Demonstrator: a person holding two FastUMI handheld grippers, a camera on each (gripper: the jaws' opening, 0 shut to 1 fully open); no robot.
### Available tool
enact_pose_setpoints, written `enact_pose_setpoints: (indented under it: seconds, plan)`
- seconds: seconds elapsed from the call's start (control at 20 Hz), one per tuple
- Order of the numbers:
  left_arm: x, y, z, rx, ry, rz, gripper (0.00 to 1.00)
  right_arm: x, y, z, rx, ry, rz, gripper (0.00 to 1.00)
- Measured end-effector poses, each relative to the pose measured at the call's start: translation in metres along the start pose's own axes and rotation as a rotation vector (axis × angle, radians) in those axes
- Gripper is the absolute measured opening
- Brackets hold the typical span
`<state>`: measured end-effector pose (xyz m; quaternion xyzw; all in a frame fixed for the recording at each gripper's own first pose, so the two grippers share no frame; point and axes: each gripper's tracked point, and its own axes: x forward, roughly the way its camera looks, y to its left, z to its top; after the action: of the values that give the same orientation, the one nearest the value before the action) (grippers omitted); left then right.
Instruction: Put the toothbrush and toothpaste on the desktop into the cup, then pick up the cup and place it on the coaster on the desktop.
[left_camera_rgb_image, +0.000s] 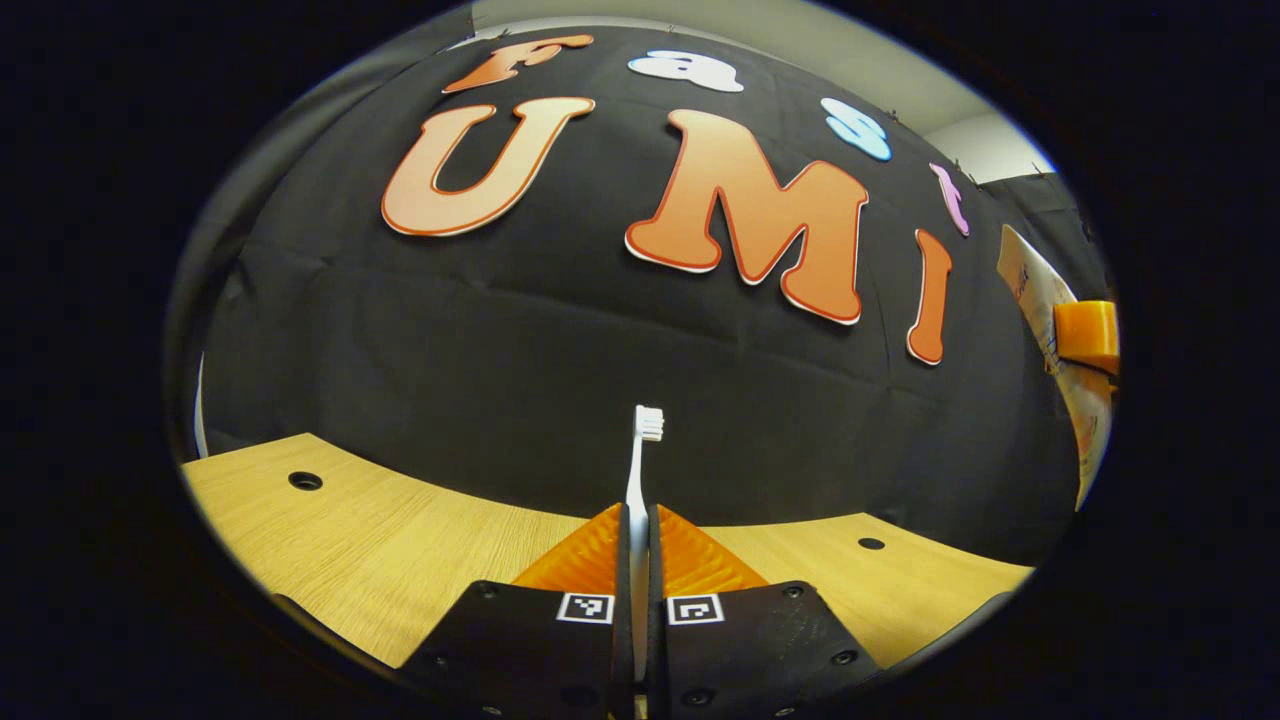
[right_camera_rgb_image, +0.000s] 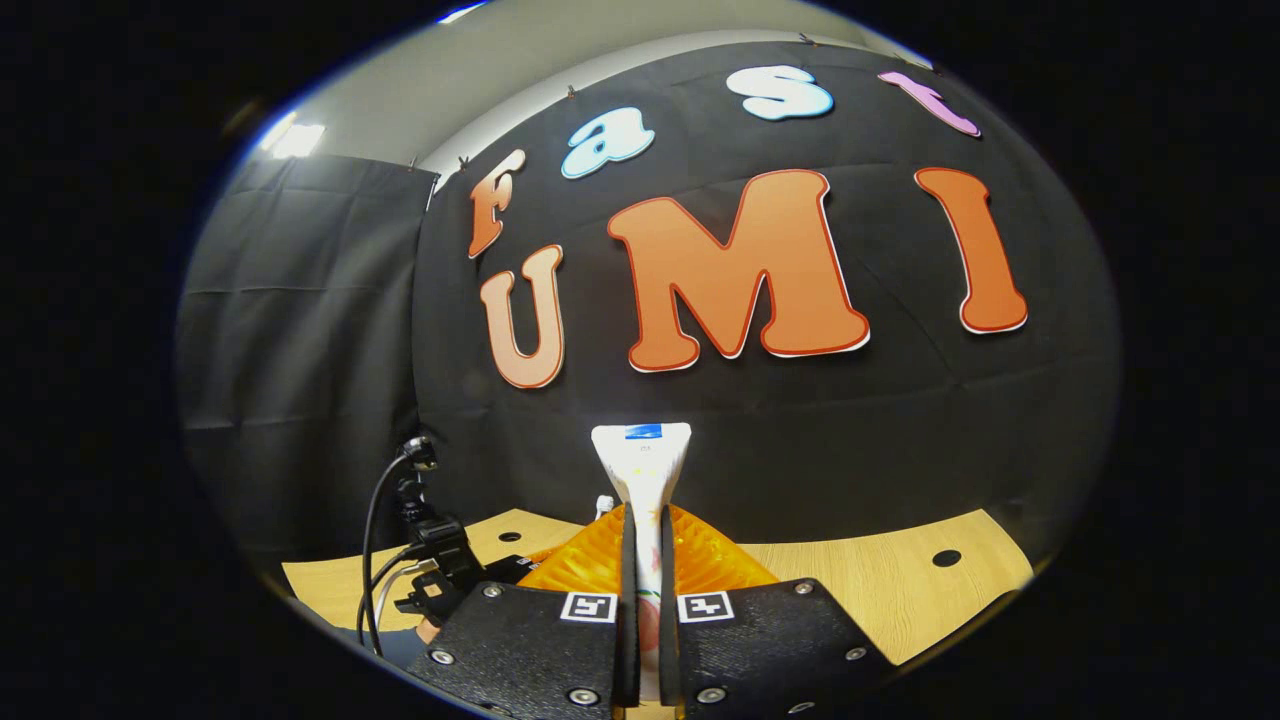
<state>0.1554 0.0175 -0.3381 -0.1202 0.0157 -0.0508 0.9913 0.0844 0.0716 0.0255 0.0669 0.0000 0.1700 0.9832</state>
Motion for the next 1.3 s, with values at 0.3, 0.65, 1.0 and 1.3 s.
enact_pose_setpoints:
  seconds: [0.3, 0.65, 1.0, 1.3]
  plan:
    - [-0.001, 0.008, -0.02, 0.007, 0.058, 0.023, 0.05, 0.002, -0.008, -0.011, 0.014, 0.013, -0.008, 0.08]
    - [-0.008, 0.014, -0.024, 0.019, 0.108, 0.036, 0.08, 0.002, -0.012, -0.021, 0.042, 0.04, -0.014, 0.08]
    - [-0.042, -0.002, -0.024, 0.059, 0.209, -0.014, 0.62, -0.003, -0.013, -0.02, 0.063, 0.04, -0.028, 0.08]
    - [-0.078, 0.004, 0.002, 0.093, 0.21, 0.024, 0.98, -0.004, -0.01, -0.017, 0.062, 0.029, -0.031, 0.08]
